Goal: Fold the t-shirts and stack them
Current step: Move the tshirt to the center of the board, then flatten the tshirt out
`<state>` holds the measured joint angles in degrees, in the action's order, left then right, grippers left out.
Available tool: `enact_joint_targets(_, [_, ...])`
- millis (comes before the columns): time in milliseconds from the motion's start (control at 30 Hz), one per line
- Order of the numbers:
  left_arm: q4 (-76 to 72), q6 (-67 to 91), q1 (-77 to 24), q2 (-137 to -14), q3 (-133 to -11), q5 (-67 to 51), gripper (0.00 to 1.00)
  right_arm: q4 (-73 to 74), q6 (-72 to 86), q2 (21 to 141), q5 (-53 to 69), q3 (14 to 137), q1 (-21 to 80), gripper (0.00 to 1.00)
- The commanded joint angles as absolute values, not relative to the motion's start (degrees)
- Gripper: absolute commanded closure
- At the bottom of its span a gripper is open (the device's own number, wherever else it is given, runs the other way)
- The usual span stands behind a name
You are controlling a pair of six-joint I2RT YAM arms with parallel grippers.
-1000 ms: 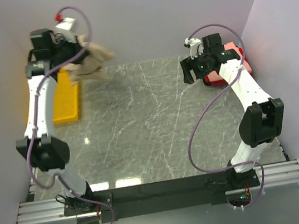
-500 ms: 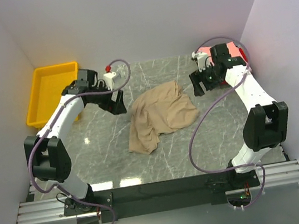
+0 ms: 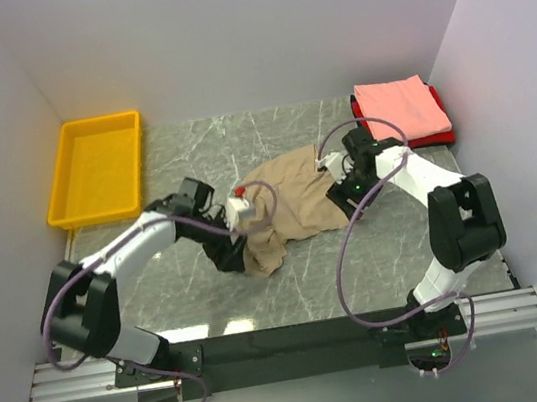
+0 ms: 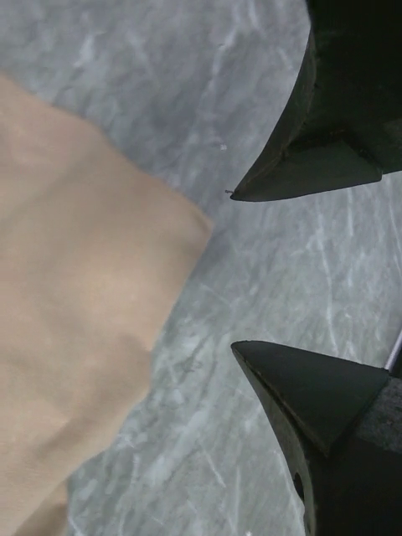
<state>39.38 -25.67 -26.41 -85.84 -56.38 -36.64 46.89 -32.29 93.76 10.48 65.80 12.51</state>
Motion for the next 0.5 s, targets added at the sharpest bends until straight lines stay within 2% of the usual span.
enact_joint_targets(0, [32.45,-30.76,-31.10,-78.15,-49.61,-35.10,0.17,40.00,-32.78,96.31,7.03,66.44,13.88,0.27])
enact_joint_targets(100, [23.49,-30.68,-36.90,-74.98,-44.23,-28.34,0.19,38.59,-32.34,98.95,6.33,66.80,15.11,0.27])
enact_joint_targets(233, [15.83,-28.40,-41.04,-77.85,-42.89,-23.75,0.20,37.53,-32.26,102.91,4.23,67.15,16.61,0.27])
enact_joint_targets(333, [12.75,-28.83,-43.50,-81.54,-42.72,-21.03,0.24,37.44,-32.34,105.37,3.17,67.32,16.70,0.38])
enact_joint_targets(367, [11.61,-29.00,-44.38,-82.52,-42.63,-20.40,0.25,37.53,-32.34,105.99,2.90,67.59,16.61,0.43])
enact_joint_targets(400, [11.17,-29.26,-44.56,-83.40,-42.37,-19.87,0.27,37.70,-32.34,107.21,2.64,67.67,16.79,0.53])
enact_joint_targets(467, [9.76,-29.09,-44.74,-85.51,-41.93,-17.50,0.32,38.23,-32.52,107.84,2.46,67.76,16.70,0.63])
